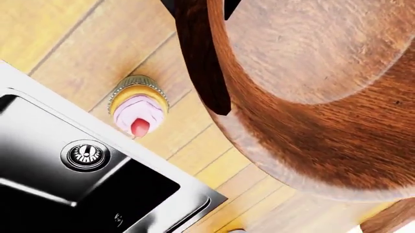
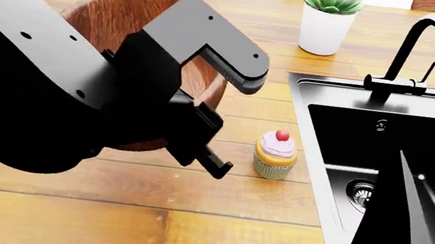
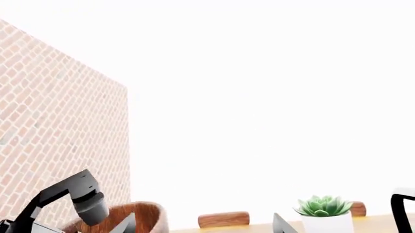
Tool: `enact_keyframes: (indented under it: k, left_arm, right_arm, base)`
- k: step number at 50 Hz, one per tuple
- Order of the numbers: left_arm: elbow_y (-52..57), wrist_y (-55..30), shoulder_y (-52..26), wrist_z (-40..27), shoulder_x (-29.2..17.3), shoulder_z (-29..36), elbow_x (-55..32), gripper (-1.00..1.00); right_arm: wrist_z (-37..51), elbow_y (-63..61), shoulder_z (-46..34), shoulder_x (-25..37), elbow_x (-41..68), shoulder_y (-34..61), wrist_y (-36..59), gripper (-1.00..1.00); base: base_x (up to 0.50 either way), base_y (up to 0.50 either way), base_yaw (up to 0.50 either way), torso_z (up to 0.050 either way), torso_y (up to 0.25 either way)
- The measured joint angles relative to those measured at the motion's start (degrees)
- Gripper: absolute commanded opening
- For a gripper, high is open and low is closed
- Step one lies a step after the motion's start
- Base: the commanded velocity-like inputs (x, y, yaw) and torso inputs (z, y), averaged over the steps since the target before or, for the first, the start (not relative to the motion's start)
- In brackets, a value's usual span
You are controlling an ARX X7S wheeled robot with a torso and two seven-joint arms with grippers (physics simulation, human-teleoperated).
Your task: Move the fresh-baked cupcake off the tray onto the counter, and place the bowl used for mixing into the sink.
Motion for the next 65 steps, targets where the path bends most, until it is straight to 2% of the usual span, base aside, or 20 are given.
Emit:
enact_keyframes:
  k: [11,21,40,65]
  left_arm:
    - [-2.94,-1.88,-6.99,0.88,2.14,0.08,-1.83,-1.0]
    - [-4.43,-3.11,-9.61,2.16,2.91,-0.41,-0.78,-1.0]
    - [-5.66,-4.28,-10.75,5.25,4.92,-1.17,2.46,-1.0]
    - [-3.18,-2.57,-9.17,5.78,4.25,-0.6,2.55,-1.0]
  right_arm:
    - [0.45,-0.06,-2.81,0.51,-1.01,2.66,-0.74,1.0]
    - [0.51,-0.08,-2.28,0.62,-1.1,2.14,-1.34,1.0]
    - [0.57,-0.08,-2.78,0.99,-1.36,2.57,-1.85,1.0]
    - [0.73,-0.09,-5.59,1.35,-2.15,5.31,-2.14,1.0]
  base:
    - [0.0,0.0,0.0,0.0,0.0]
    - [0.0,-0.22,0.0,0.0,0.0]
    - [0.0,-0.47,0.0,0.0,0.001]
    - [0.0,-0.39,0.0,0.0,0.0]
